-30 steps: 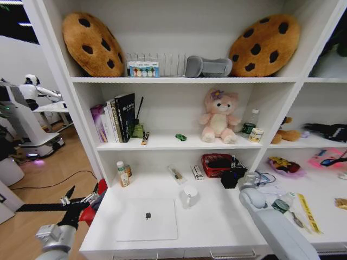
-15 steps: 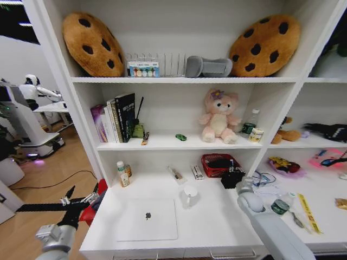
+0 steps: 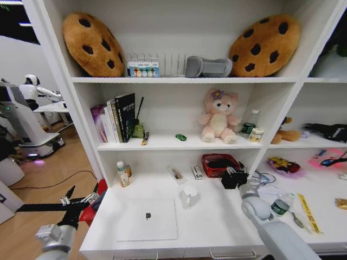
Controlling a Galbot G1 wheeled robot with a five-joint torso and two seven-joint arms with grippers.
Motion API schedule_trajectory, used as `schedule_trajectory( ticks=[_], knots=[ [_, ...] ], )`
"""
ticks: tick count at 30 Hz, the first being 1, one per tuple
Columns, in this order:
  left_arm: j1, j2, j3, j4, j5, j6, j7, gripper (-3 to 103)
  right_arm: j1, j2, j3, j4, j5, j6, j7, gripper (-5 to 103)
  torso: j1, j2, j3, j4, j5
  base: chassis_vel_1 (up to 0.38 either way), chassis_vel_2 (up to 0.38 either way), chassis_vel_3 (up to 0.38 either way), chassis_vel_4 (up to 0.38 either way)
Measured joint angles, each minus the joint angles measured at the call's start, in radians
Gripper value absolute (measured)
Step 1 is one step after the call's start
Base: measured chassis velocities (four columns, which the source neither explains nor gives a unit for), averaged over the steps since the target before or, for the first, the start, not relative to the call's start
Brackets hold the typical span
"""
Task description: Organize the objects on the table.
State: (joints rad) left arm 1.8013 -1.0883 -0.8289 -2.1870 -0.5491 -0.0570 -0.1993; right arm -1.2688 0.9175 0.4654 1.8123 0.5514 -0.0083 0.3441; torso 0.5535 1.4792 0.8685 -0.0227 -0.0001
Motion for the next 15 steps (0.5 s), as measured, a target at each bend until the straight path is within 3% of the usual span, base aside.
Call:
schedule_trajectory(
  ticks=[1,4,10,15],
  knots=[
    [0.000,0.000,0.000,0.000,0.000,0.000,0.000,100,0.000,0.000,0.000,0.000,0.000,0.000,0.000,82,0.000,0.000,0.000,0.0000,0.0000,0.000,0.000,0.000,0.000],
    [0.000,0.000,0.000,0.000,0.000,0.000,0.000,100,-0.113,0.018,0.023,0.107,0.016,-0.043,0.029,97,0.000,0.000,0.000,-0.0002,0.0001,0.000,0.000,0.000,0.000],
    [0.000,0.000,0.000,0.000,0.000,0.000,0.000,100,-0.295,0.051,0.066,0.230,0.018,-0.080,0.038,100,0.000,0.000,0.000,-0.0001,-0.0001,0.000,0.000,0.000,0.000],
    [0.000,0.000,0.000,0.000,0.000,0.000,0.000,100,-0.350,0.074,0.102,0.190,0.024,-0.082,0.028,100,0.000,0.000,0.000,-0.0003,-0.0001,0.000,0.000,0.000,0.000]
  ],
)
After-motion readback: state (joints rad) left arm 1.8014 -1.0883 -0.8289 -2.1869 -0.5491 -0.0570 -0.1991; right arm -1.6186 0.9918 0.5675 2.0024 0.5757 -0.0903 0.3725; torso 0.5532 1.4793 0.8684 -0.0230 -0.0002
